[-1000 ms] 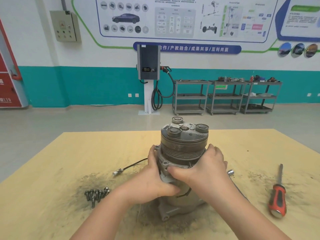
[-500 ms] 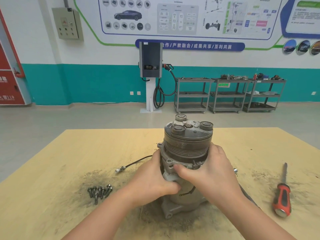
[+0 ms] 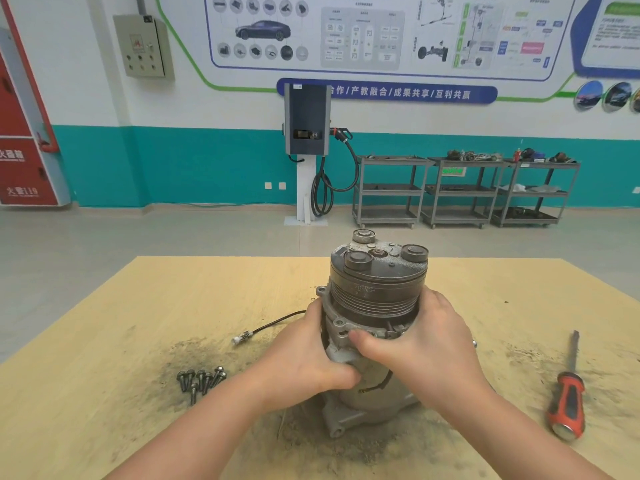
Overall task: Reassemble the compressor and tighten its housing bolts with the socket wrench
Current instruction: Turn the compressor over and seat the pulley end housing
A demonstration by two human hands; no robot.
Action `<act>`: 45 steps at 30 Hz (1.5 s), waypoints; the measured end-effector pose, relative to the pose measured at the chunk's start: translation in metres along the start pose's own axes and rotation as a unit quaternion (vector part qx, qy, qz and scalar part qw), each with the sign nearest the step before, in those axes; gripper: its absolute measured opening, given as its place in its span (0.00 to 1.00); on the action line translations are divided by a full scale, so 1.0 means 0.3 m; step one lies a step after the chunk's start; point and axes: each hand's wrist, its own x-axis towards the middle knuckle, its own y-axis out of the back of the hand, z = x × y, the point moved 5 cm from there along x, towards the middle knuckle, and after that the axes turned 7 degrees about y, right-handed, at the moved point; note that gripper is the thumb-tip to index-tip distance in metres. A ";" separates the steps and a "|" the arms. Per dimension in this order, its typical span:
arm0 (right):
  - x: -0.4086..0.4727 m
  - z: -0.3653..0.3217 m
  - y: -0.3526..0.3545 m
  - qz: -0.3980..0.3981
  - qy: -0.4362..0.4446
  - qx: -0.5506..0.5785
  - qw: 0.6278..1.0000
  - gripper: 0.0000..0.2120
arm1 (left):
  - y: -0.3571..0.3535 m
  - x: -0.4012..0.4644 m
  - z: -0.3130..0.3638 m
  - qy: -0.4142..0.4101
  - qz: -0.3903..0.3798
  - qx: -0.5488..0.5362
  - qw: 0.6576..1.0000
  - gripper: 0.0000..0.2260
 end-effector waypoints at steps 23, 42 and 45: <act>-0.014 0.011 0.006 -0.131 -0.018 -0.007 0.991 0.58 | 0.001 0.004 0.010 -0.036 -0.053 0.008 0.998 0.34; -0.134 0.692 0.309 -0.097 -0.347 -0.160 0.919 0.17 | -0.041 -0.061 0.006 -0.005 0.059 -0.073 0.996 0.70; -0.166 0.587 0.303 -0.001 -0.276 0.037 0.960 0.09 | -0.079 -0.065 0.029 -0.031 0.109 -0.087 0.990 0.62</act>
